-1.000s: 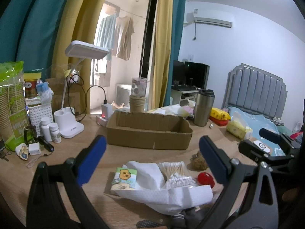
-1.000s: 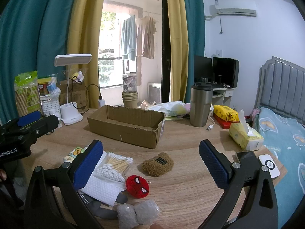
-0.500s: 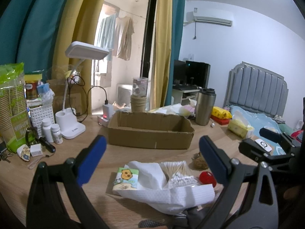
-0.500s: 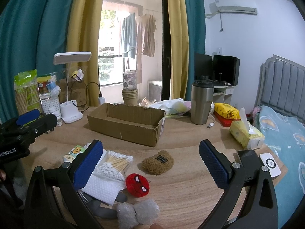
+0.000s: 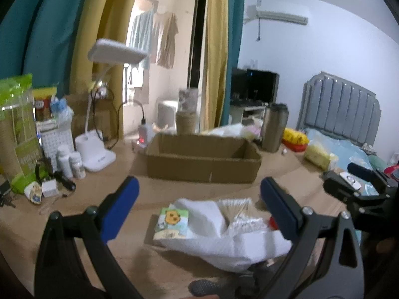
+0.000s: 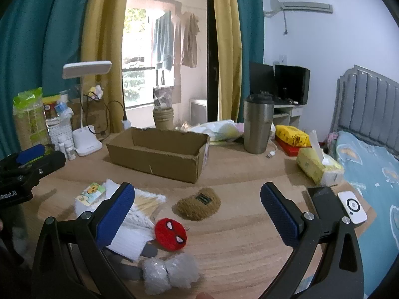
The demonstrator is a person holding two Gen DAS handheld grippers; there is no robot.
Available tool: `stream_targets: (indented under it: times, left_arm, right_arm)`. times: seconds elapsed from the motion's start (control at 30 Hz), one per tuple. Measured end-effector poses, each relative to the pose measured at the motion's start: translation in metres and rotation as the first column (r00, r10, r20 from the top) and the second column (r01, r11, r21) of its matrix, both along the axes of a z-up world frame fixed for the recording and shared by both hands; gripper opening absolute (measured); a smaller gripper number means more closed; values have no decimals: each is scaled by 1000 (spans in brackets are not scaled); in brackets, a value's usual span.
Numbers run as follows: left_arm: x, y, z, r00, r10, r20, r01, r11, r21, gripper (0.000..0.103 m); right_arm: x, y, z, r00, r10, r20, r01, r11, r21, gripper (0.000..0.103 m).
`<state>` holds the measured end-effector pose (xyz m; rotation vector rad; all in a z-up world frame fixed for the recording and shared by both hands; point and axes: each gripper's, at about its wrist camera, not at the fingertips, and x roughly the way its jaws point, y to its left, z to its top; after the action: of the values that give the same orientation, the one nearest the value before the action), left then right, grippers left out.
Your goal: Organize soft objects
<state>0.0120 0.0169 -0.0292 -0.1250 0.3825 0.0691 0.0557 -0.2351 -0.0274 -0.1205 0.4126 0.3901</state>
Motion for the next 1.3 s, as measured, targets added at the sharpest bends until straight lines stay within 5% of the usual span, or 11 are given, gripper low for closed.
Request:
stream_targets:
  times: [0.5, 0.73, 1.3]
  left_arm:
    - [26, 29, -45, 981, 56, -184, -67, 996, -55, 99]
    - [39, 51, -61, 961, 117, -251, -140, 987, -79, 99]
    - [80, 46, -87, 918, 51, -394, -82, 995, -61, 98]
  right_arm:
    - [23, -10, -48, 985, -26, -172, 22, 999, -26, 103]
    - [36, 4, -56, 974, 69, -215, -74, 997, -12, 99]
    - [53, 22, -75, 929, 169, -328, -171, 985, 24, 83]
